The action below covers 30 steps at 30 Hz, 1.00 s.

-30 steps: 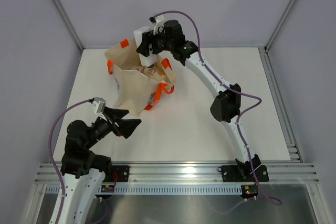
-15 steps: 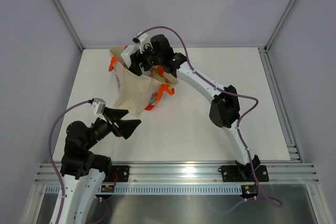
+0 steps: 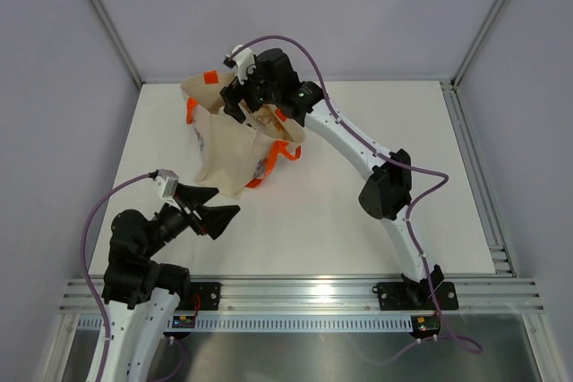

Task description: Place the personal care products into the canvas bag

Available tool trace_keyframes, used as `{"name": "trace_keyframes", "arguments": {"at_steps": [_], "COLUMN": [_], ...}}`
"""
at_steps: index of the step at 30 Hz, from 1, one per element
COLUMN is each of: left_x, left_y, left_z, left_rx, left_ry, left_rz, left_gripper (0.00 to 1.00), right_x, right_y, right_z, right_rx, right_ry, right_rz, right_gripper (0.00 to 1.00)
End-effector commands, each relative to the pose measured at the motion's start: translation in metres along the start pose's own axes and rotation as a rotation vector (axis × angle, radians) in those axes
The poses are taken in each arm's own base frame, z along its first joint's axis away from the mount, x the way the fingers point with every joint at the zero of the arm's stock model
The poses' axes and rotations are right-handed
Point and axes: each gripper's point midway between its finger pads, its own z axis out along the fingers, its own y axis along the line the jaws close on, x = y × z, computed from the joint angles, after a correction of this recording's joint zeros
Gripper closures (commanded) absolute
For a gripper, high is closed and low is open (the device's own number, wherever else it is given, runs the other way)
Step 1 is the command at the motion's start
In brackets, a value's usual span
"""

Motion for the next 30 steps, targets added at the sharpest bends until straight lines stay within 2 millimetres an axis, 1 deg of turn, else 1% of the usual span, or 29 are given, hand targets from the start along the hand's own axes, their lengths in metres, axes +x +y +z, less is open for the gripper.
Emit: {"name": "trace_keyframes", "arguments": {"at_steps": [1,2,3,4,5,6,7,8,9,10,11,12,13,14,15,16,17,18,19,20,21,22,23,24,25,26,28,29,30], "left_x": [-0.009,-0.009,-0.01,-0.01,-0.01,-0.01,-0.01,-0.011,-0.011,-0.011,-0.012,-0.011,-0.012,-0.014,-0.015,-0.016,-0.021,-0.023,-0.026,-0.028,-0.032,-0.034,-0.035,-0.037,-0.038,-0.04,-0.042,-0.042,-0.043], "left_y": [-0.008,-0.008,-0.007,-0.006,-0.006,-0.006,-0.006,-0.006,-0.006,-0.005,-0.004,-0.001,0.002,0.003,0.004,0.008,0.009,0.01,0.014,0.016,0.019,0.022,0.025,0.029,0.031,0.033,0.04,0.043,0.046], "left_z": [-0.002,-0.002,-0.002,-0.002,-0.002,-0.003,-0.003,-0.003,-0.003,-0.003,-0.003,-0.003,-0.003,-0.003,-0.003,-0.004,-0.003,-0.002,-0.002,-0.001,0.002,0.004,0.006,0.01,0.012,0.014,0.018,0.02,0.021], "left_rx": [0.028,0.028,0.026,0.02,0.017,0.017,0.015,0.014,0.012,0.006,0.0,-0.013,-0.035,-0.044,-0.052,-0.078,-0.088,-0.1,-0.122,-0.134,-0.151,-0.166,-0.179,-0.19,-0.199,-0.209,-0.24,-0.25,-0.261], "left_ry": [-0.03,-0.031,-0.032,-0.034,-0.035,-0.036,-0.036,-0.037,-0.039,-0.041,-0.043,-0.04,-0.046,-0.047,-0.047,-0.049,-0.048,-0.047,-0.05,-0.049,-0.042,-0.04,-0.039,-0.028,-0.026,-0.023,-0.013,-0.009,-0.004], "left_rz": [0.039,0.04,0.04,0.041,0.041,0.043,0.042,0.043,0.043,0.043,0.043,0.038,0.035,0.036,0.038,0.035,0.039,0.04,0.041,0.038,0.029,0.024,0.014,0.003,-0.005,-0.013,-0.027,-0.03,-0.031], "left_gripper": [0.01,0.01,0.01,0.01,0.01,0.01,0.01,0.01,0.01,0.01,0.01,0.01,0.01,0.01,0.01,0.01,0.01,0.01,0.01,0.01,0.01,0.01,0.01,0.01,0.01,0.01,0.01,0.01,0.01], "right_x": [-0.029,-0.031,-0.042,-0.047,-0.046,-0.058,-0.056,-0.059,-0.062,-0.061,-0.074,-0.054,-0.049,-0.047,-0.035,-0.029,-0.04,-0.012,0.0,-0.004,0.022,0.035,0.036,0.066,0.078,0.099,0.115,0.127,0.131], "right_y": [-0.005,-0.004,-0.004,-0.006,-0.006,-0.013,-0.008,-0.009,-0.022,-0.028,-0.032,-0.049,-0.052,-0.061,-0.064,-0.09,-0.093,-0.099,-0.123,-0.123,-0.124,-0.132,-0.134,-0.132,-0.135,-0.13,-0.128,-0.118,-0.115], "right_z": [-0.015,-0.019,-0.026,-0.031,-0.038,-0.053,-0.061,-0.071,-0.092,-0.102,-0.128,-0.139,-0.15,-0.163,-0.186,-0.205,-0.236,-0.243,-0.264,-0.292,-0.298,-0.313,-0.341,-0.346,-0.358,-0.375,-0.394,-0.406,-0.413], "right_rx": [0.044,0.042,0.046,0.05,0.047,0.055,0.001,-0.023,-0.002,0.02,0.044,0.067,0.06,0.086,0.12,0.199,0.249,0.292,0.415,0.474,0.512,0.593,0.663,0.694,0.752,0.813,0.902,0.93,0.962], "right_ry": [-0.047,-0.045,-0.062,-0.066,-0.046,-0.065,-0.052,-0.057,-0.061,-0.052,-0.077,-0.033,-0.027,-0.037,-0.028,-0.047,-0.091,-0.048,-0.042,-0.068,-0.021,-0.004,-0.027,0.025,0.034,0.053,0.066,0.065,0.05], "right_rz": [-0.026,-0.032,-0.044,-0.055,-0.049,-0.047,-0.022,-0.008,0.023,0.092,0.107,0.13,0.141,0.153,0.204,0.226,0.224,0.278,0.306,0.307,0.339,0.355,0.36,0.39,0.4,0.413,0.398,0.398,0.414], "right_gripper": [0.01,0.0,0.01,0.01,0.01,0.01,0.01,0.0,0.0,0.0,0.01,0.0,0.01,0.01,0.01,0.0,0.0,0.0,0.01,0.0,0.0,0.01,0.0,0.01,0.0,0.01,0.0,0.0,0.01]}}
